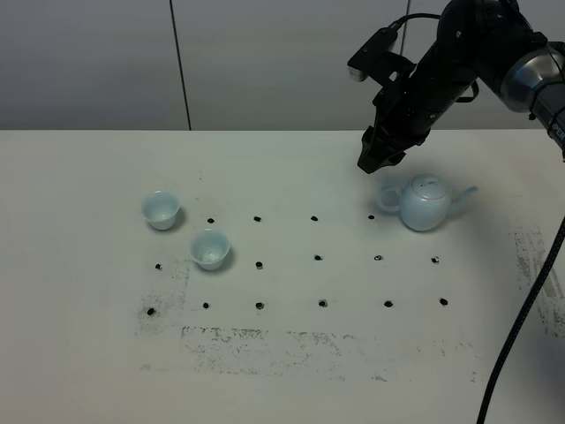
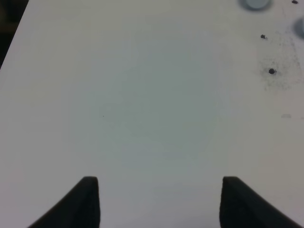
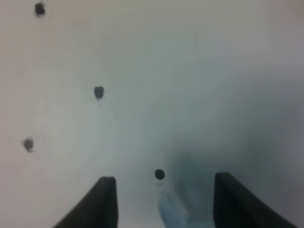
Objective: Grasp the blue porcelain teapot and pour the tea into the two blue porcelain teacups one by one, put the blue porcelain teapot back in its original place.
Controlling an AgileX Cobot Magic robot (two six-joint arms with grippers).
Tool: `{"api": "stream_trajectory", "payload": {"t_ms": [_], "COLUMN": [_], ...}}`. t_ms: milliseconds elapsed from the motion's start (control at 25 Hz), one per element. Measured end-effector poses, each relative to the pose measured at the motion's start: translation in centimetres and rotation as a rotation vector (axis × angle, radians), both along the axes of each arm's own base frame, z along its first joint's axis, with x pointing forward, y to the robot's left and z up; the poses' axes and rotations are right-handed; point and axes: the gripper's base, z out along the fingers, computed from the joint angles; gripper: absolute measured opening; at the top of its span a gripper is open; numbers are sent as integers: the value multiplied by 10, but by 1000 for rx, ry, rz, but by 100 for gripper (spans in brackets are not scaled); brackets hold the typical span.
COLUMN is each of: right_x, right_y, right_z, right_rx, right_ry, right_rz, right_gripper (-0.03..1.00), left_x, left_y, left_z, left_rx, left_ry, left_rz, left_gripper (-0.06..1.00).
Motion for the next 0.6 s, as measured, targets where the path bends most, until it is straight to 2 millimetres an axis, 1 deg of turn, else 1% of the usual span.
{"api": "stream_trajectory", "payload": {"t_ms": [360, 600], "right_x": [8, 15], "right_y": [-5, -4], "right_z": [-1, -19], "right_rx": [-48, -38], "right_ry": [-78, -72], "right_rz": [-38, -87], "right_gripper": [44, 44], "left_x": [0, 0], "left_y": [0, 0], "left_z": [0, 0], "left_rx": [0, 0], "left_ry": [0, 0], "left_rz": [0, 1], "left_gripper": [52, 52]}}
